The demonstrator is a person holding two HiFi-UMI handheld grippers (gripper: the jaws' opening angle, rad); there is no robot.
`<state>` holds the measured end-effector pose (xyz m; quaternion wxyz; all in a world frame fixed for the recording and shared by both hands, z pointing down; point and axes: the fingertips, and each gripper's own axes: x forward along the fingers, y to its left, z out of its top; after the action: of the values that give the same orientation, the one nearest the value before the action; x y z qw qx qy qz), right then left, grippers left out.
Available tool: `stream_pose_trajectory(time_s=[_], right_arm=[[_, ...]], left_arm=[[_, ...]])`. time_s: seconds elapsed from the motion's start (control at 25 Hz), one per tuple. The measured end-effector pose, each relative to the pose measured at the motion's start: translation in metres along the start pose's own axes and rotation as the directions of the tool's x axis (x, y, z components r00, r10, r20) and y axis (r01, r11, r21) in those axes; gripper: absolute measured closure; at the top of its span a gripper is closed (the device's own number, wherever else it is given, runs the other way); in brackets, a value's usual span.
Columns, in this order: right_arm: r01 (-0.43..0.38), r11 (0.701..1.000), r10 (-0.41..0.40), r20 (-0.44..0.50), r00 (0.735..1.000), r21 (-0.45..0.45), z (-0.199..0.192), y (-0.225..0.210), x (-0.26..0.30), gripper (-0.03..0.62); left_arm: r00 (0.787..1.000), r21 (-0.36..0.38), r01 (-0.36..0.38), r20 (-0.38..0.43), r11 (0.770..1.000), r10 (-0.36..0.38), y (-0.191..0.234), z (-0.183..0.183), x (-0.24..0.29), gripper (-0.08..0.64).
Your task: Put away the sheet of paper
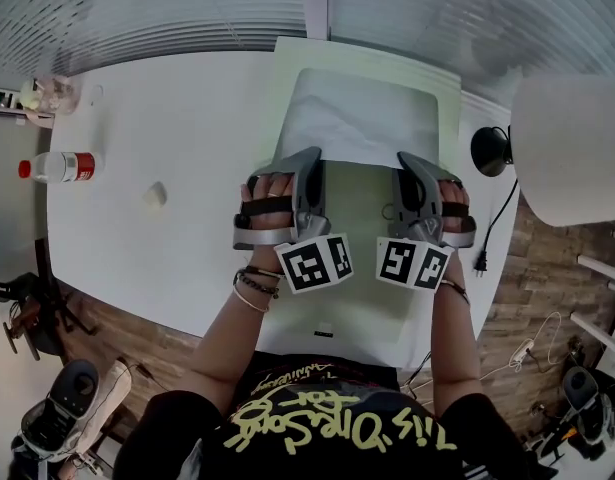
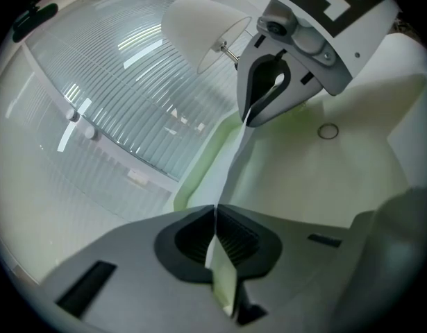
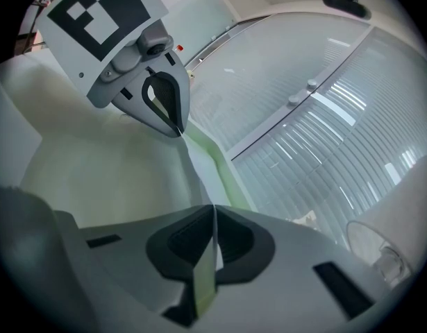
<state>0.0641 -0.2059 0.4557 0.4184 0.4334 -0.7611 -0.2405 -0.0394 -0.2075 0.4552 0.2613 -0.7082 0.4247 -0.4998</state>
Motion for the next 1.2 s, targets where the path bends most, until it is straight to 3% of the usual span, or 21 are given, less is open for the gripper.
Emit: stream_pose_trajectory(time_s=[0.64,1.08,1.16,1.2], right_arm=[[-0.001,1.000,0.001,-0.005,1.000,-0.008,0.0007,-0.0016,0.0039,0.584],[-0.019,0.997,0.020,-0.022,1.000,0.068,-0.0041,-0.0007,0.0035,0.581],[-0.039,0.996,0.041,-0.026,0.999,0.076,-0.0039,0.0023,0.0023,0.558],[-0.050,0.995,0.052,-0.026,0.998,0.082,-0.0037,0.0036,0.0020,0.513]], left_arm=[[0.999,-0.033,0.023,-0.028,0.999,-0.024,0.0021,-0.0011,0.0027,0.549],[0.999,-0.007,0.034,-0.035,0.999,-0.034,-0.0014,-0.0022,0.0038,0.548],[0.998,-0.008,0.047,-0.038,0.999,-0.047,-0.0038,-0.0020,0.0024,0.528],[0.998,-0.006,0.055,-0.038,0.998,-0.055,-0.0053,-0.0015,0.0022,0.506]])
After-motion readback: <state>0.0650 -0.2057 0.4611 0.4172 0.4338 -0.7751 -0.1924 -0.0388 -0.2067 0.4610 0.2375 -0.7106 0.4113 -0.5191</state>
